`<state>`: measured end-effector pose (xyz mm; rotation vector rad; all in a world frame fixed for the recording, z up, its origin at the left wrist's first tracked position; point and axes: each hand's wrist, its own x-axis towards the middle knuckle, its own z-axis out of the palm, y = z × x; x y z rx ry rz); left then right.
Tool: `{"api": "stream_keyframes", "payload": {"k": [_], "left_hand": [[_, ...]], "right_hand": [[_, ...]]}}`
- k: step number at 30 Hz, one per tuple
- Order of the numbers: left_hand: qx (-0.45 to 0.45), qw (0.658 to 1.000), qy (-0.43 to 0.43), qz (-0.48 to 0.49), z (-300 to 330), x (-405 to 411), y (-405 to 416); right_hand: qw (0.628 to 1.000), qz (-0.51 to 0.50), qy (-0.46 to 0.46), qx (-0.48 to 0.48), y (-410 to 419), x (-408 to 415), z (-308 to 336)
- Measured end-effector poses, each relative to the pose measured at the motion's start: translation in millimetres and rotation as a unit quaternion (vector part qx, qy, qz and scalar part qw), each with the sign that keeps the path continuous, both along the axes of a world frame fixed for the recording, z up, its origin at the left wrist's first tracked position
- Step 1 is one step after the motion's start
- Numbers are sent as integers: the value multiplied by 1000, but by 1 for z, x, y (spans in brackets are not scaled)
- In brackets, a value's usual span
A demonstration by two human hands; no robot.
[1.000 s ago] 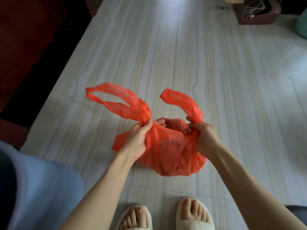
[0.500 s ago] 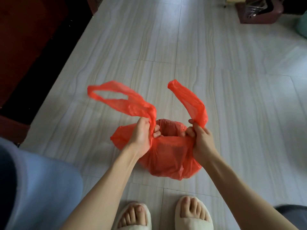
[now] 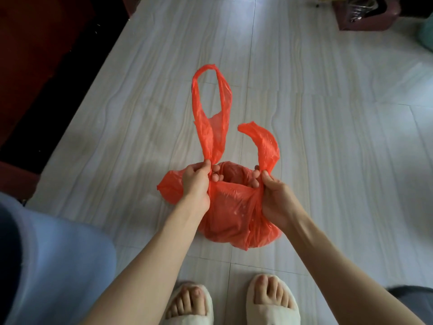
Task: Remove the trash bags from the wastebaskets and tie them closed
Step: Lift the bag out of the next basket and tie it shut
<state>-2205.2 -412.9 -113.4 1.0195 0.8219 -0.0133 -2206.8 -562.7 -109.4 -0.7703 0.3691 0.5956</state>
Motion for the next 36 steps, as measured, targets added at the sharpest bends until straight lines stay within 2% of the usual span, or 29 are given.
{"api": "stream_keyframes", "payload": {"k": [2, 5, 8, 12, 15, 17, 21, 25, 26, 28, 30, 31, 34, 36], "left_hand": [[19, 999, 15, -31, 1, 0, 0], [53, 989, 38, -130, 8, -1, -1], [98, 965, 33, -241, 14, -4, 0], [148, 924, 8, -352, 18, -8, 4], [174, 906, -27, -384, 20, -13, 3], [181, 900, -51, -392, 19, -17, 3], [317, 840, -136, -419, 19, -22, 3], [515, 753, -176, -371, 26, -24, -6], [542, 747, -182, -341, 26, -26, -7], [553, 760, -188, -284, 23, -27, -7], [543, 780, -187, -250, 20, -26, -4], [538, 784, -187, -247, 19, -24, -2], [534, 775, -179, -287, 19, -23, -3], [553, 756, -179, -301, 20, -22, -3]], "right_hand": [[1000, 13, -8, 4, -2, 0, 0], [997, 51, -30, -40, -3, 2, 5], [984, 118, -82, -105, -2, 5, 10], [976, 158, -99, -109, 0, 10, 14], [977, 109, -92, -159, 9, 9, 9], [965, 37, -109, -236, 16, 9, 7], [876, -30, -186, -444, 19, 11, 9], [769, 39, -280, -574, 21, 7, 13], [753, 73, -297, -582, 22, 6, 15], [736, 148, -336, -569, 20, 5, 19], [737, 222, -346, -536, 17, 5, 25], [757, 245, -322, -513, 16, 7, 28], [859, 264, -175, -403, 11, 14, 35], [890, 280, -116, -339, 9, 17, 37]]}}
